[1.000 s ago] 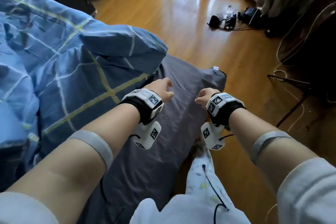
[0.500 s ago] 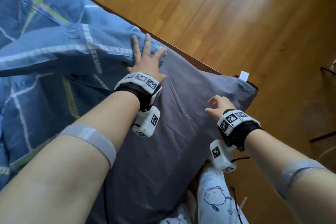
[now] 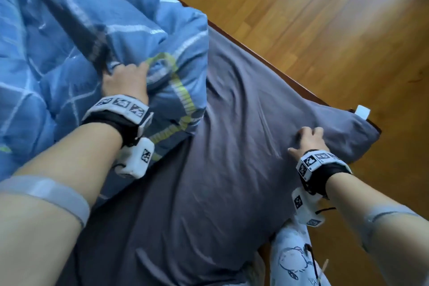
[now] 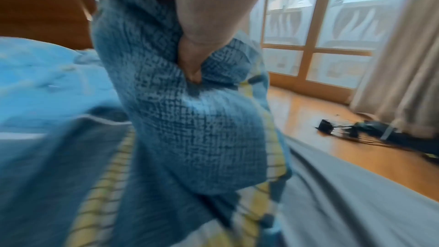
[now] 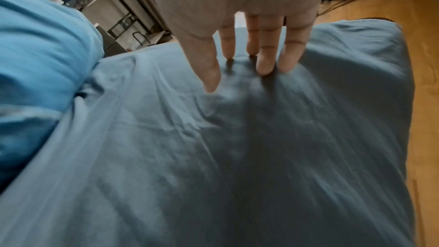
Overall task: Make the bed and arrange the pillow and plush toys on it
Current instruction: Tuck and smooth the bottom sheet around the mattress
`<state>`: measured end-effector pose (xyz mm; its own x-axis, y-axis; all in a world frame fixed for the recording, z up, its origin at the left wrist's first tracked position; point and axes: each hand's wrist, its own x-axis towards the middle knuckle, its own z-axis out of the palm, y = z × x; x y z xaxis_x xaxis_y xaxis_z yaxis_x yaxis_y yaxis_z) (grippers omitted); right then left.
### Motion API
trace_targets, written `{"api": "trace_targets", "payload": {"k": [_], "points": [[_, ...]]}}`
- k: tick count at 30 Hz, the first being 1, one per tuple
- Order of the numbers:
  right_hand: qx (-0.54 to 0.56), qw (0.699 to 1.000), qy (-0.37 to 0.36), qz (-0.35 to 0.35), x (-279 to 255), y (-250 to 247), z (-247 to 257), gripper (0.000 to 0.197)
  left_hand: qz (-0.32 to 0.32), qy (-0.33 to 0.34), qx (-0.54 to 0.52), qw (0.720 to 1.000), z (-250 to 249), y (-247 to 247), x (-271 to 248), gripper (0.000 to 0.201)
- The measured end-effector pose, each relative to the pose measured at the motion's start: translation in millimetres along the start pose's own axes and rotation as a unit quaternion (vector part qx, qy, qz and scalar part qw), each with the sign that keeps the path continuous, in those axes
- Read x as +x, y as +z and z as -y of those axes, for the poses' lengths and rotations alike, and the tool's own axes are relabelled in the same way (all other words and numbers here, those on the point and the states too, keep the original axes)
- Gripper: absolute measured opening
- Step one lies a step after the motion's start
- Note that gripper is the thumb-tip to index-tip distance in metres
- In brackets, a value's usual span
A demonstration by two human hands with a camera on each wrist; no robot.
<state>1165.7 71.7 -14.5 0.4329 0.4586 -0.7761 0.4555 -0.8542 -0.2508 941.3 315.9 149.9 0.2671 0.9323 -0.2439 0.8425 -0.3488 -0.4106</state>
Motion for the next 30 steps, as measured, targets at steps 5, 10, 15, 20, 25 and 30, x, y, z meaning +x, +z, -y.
{"api": "trace_targets", "payload": {"k": [5,10,15,20,25,30], "points": [[-0.033,0.999,0.01,-0.009,4,20,19,0.068,0.108,-0.143,-0.046,0.983,58,24,-23,0.055],[-0.064,0.998,-0.006,-0.009,9,28,20,0.062,0.043,-0.183,-0.203,0.961,27,54,-45,0.094],[-0.062,0.998,-0.022,-0.001,16,27,16,0.041,-0.033,0.01,-0.094,0.995,-57,68,-56,0.073],[-0.056,0.997,-0.053,-0.018,22,34,7,0.028,0.052,-0.071,-0.073,0.993,-102,100,-39,0.099],[-0.061,0.993,-0.084,-0.047,22,39,-1,0.028,0.064,-0.152,-0.073,0.984,-98,113,-14,0.086],[-0.043,0.993,-0.102,-0.044,16,27,-7,0.026,0.06,-0.148,-0.102,0.982,-80,105,-4,0.028]]}}
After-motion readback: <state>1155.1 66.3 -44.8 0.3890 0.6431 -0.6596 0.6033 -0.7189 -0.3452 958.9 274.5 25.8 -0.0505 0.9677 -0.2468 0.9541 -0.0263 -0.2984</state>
